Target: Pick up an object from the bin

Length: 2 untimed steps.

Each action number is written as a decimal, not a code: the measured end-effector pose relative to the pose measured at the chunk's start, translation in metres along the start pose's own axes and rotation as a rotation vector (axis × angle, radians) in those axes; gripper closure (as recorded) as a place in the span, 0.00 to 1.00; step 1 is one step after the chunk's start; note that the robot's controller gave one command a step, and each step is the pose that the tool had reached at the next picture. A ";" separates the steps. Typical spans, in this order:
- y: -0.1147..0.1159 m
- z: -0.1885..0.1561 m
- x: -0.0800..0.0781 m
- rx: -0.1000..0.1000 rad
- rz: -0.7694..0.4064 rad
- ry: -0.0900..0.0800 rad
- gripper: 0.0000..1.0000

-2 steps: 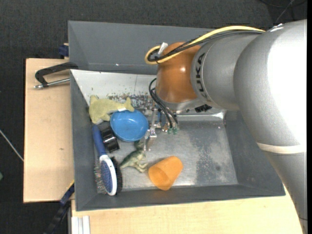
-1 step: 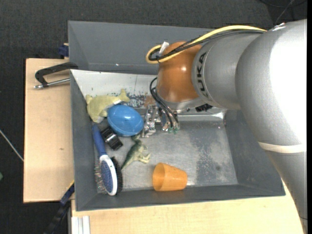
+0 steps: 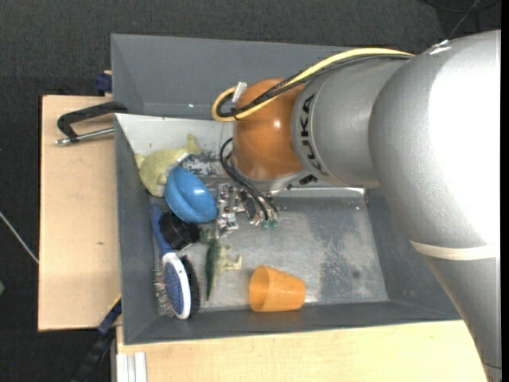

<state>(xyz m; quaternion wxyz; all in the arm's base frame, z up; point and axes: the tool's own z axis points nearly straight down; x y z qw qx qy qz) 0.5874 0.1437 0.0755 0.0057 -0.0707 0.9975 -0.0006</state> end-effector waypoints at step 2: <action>0.013 -0.219 0.048 -0.004 -0.112 0.004 0.00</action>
Offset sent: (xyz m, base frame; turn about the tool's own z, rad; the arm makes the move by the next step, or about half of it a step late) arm -0.0533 0.0056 0.2167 -0.1114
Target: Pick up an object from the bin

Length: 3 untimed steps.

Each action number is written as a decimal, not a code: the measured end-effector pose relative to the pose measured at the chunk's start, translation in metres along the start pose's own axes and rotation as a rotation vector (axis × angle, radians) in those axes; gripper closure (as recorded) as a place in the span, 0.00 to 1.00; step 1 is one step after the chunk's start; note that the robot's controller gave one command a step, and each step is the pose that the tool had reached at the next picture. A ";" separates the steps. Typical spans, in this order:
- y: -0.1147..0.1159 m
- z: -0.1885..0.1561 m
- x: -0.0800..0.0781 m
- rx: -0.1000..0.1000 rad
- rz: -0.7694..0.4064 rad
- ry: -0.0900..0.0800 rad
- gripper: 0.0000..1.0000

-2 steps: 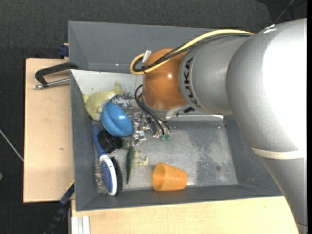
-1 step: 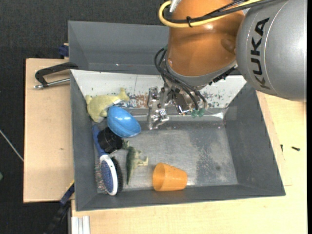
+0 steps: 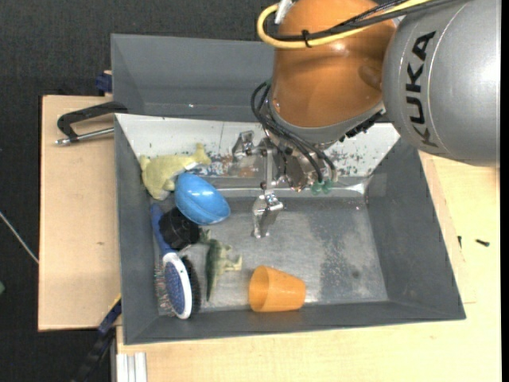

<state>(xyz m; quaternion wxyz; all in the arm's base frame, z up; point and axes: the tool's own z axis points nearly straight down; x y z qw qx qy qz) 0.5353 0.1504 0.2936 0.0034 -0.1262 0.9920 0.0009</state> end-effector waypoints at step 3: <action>0.015 0.021 -0.027 -0.001 -0.013 -0.008 1.00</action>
Offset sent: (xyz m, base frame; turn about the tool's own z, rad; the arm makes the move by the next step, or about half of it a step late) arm 0.0343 0.0096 -0.2236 -0.0092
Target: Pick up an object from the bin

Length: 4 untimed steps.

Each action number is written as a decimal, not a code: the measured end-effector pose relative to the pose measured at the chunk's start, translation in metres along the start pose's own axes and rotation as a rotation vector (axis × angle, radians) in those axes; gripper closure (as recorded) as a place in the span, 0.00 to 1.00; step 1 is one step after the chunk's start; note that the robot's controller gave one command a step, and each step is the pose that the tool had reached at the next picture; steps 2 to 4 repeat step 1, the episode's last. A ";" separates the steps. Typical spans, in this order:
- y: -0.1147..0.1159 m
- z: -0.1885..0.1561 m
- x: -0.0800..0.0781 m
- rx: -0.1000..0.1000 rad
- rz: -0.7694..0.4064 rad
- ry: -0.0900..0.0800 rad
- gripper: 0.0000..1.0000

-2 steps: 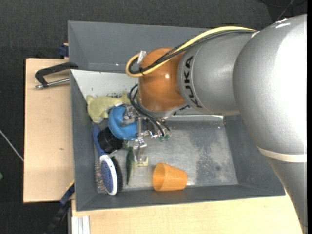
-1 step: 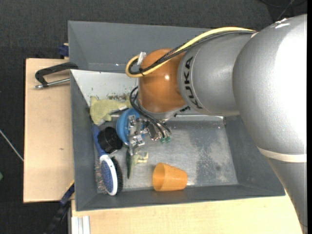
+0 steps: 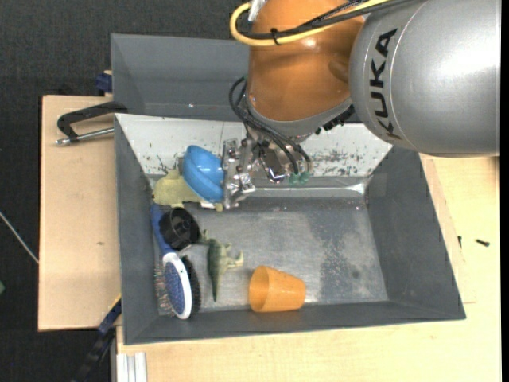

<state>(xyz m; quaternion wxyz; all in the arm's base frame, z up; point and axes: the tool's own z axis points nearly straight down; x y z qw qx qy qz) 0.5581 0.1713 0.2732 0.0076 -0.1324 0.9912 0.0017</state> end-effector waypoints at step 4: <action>0.026 0.022 0.000 -0.003 -0.372 0.015 1.00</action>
Offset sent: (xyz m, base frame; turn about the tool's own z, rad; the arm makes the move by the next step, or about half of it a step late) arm -0.0062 0.0234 -0.0225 -0.3700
